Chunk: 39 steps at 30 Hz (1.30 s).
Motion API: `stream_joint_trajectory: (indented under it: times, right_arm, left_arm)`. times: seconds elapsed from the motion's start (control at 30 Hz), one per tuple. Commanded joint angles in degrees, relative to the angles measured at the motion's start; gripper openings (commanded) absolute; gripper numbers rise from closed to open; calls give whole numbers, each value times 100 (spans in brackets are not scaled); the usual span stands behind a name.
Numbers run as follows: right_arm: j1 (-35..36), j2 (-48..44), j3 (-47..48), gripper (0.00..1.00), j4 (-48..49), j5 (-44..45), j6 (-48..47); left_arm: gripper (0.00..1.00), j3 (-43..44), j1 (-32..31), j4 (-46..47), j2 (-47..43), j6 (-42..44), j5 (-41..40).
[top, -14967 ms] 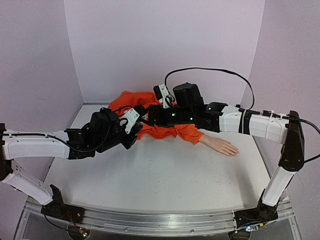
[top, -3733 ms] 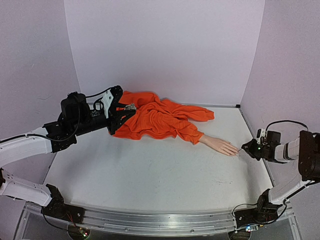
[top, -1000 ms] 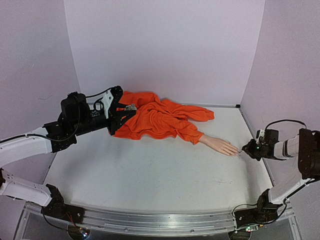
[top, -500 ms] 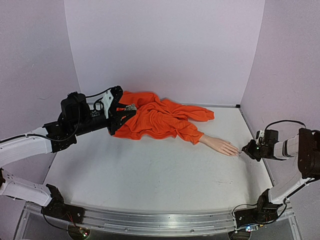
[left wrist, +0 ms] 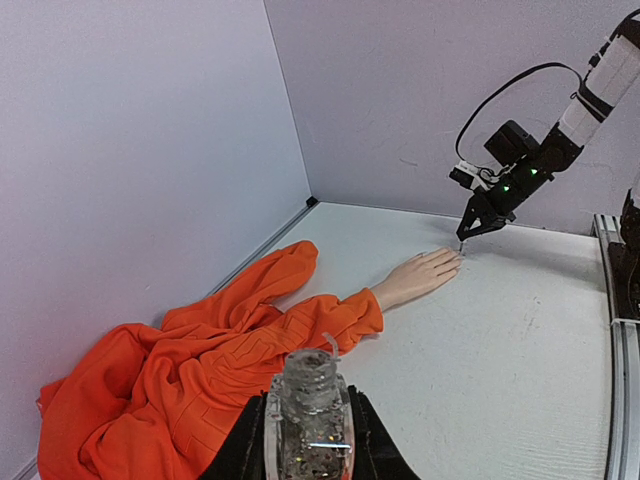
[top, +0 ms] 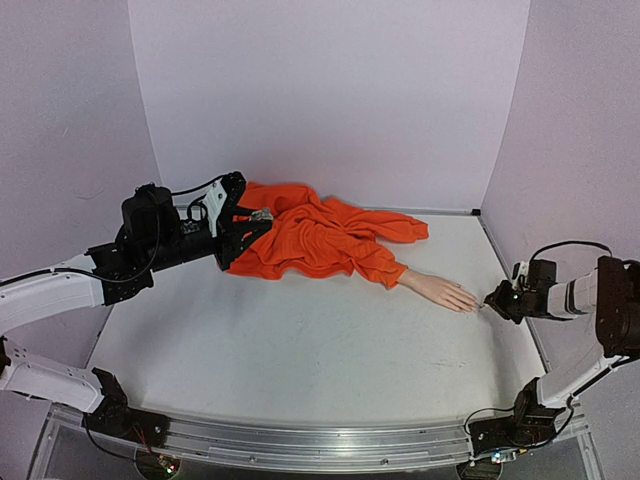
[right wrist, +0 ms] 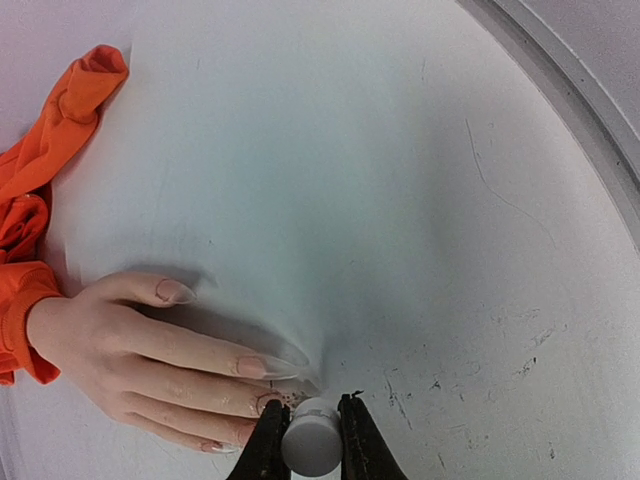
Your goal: Paint the nails
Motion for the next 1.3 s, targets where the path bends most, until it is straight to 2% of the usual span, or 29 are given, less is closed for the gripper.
stream_joint_trajectory:
  times: [0.0, 0.57, 0.9, 1.27]
  right_arm:
    - [44, -92, 187, 0, -101, 81, -43]
    - [37, -785, -106, 0, -38, 264, -30]
    - [57, -466, -86, 0, 123, -313, -125]
    - [112, -428, -59, 0, 136, -302, -130]
  left_arm:
    - [0, 108, 27, 344, -81, -67, 72]
    - [0, 99, 26, 344, -91, -48, 52]
    - [0, 99, 26, 339, -97, -57, 74]
    - [0, 108, 23, 342, -77, -69, 96]
